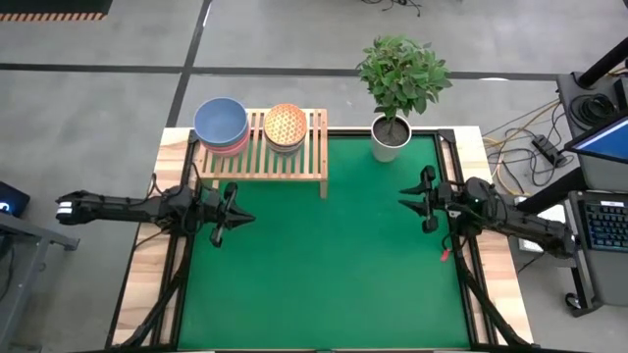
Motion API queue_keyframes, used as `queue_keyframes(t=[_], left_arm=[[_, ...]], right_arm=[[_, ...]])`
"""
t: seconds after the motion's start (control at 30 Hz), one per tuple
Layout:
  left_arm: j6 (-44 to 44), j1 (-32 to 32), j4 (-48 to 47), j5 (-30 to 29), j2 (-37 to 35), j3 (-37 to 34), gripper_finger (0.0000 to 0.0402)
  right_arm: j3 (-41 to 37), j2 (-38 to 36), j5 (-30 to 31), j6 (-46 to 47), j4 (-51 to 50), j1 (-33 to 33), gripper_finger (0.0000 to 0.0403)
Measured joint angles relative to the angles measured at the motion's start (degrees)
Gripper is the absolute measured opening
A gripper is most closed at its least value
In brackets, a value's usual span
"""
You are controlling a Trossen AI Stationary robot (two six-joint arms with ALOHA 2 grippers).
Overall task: Place and stack bowls onto a shelf
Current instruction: Return to Home Position
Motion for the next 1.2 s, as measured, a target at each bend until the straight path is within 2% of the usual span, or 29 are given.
queue_keyframes(t=[0.13, 0.2, 0.37, 0.57, 0.77, 1.0, 1.2], left_arm=[[-0.01, 0.0, -0.03, 0.0, 0.31, 0.02, 0.0], [-0.02, -0.01, 0.0, 0.0, 0.32, 0.02, 0.0], [0.0, 0.0, 0.26, 0.0, 0.41, 0.02, 0.0], [0.0, 0.0, 0.11, 0.02, 0.52, 0.02, 0.0], [0.0, 0.0, 0.21, 0.02, 0.61, 0.02, 0.0], [0.0, 0.0, 0.2, 0.0, 0.63, 0.02, 0.0], [0.0, -0.02, 0.2, 0.01, 0.63, 0.02, 0.0]], right_arm=[[0.04, -0.02, 21.48, 1.1, -2.58, 6.94, 0.0122], [-0.02, -0.02, 27.24, 0.07, -1.73, 9.93, 0.0125], [-0.02, -0.02, 27.36, -7.42, -1.8, 14.4, 0.013], [-0.04, -0.02, 27.42, -9.22, -1.83, 17.31, 0.0124], [-0.04, -0.02, 27.36, -9.22, -1.89, 16.89, 0.0117], [-0.07, -0.04, 26.01, -4.83, -2.05, 12.7, 0.012], [-0.07, -0.04, 25.86, -10.28, -2.09, 13.51, 0.0127]])
